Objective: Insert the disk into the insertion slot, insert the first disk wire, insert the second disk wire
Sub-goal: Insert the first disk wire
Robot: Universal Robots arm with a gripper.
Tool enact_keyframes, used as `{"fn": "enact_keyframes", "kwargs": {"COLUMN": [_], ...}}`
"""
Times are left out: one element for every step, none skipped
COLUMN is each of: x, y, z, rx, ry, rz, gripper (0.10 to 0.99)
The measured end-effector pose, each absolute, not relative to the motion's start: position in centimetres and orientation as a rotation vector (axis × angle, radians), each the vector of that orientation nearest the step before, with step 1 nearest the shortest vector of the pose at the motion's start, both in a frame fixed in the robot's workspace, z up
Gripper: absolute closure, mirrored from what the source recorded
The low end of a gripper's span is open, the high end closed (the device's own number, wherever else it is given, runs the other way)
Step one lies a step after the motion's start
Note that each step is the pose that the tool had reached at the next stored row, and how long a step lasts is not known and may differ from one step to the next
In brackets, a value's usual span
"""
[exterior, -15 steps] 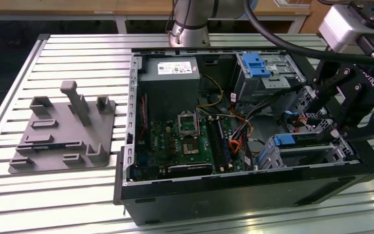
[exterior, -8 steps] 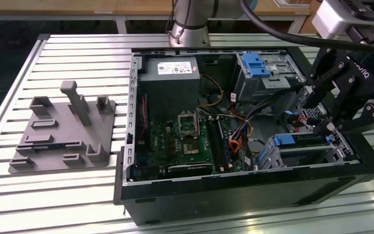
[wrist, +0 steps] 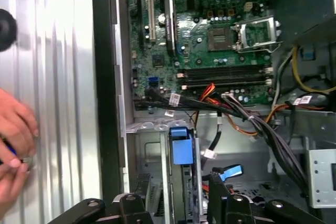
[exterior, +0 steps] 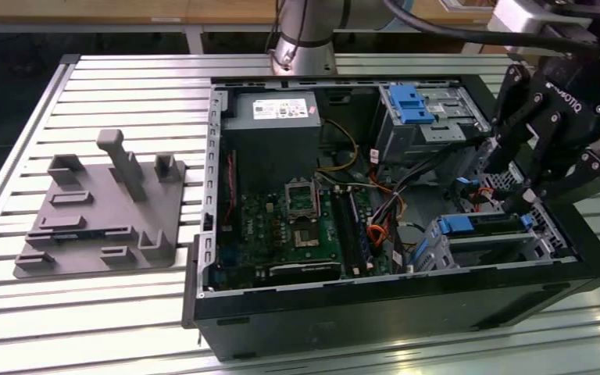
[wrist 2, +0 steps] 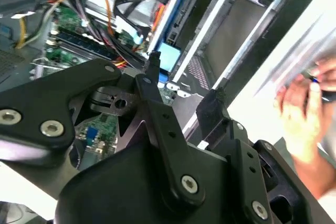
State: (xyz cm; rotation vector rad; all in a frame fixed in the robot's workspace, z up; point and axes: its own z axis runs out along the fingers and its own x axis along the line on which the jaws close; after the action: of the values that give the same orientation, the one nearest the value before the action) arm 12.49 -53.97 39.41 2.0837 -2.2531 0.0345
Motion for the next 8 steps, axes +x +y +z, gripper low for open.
{"fn": "enact_keyframes", "kwargs": {"x": [12.5, 12.5, 12.6, 12.6, 12.7, 12.8, 13.1, 13.4], "y": [-53.8, -53.6, -53.4, -53.3, -53.1, -52.9, -52.7, -52.5], "z": [39.4, 39.4, 39.4, 39.4, 39.3, 39.3, 39.3, 39.3], "rx": [2.075, 2.066, 2.058, 2.053, 2.05, 2.05, 2.05, 2.05], "ry": [-2.244, -2.235, -2.227, -2.222, -2.22, -2.22, -2.22, -2.22], "rz": [0.055, 0.074, 0.092, 0.103, 0.108, 0.108, 0.108, 0.109], "gripper": [0.525, 0.525, 0.525, 0.525, 0.525, 0.525, 0.525, 0.525]}}
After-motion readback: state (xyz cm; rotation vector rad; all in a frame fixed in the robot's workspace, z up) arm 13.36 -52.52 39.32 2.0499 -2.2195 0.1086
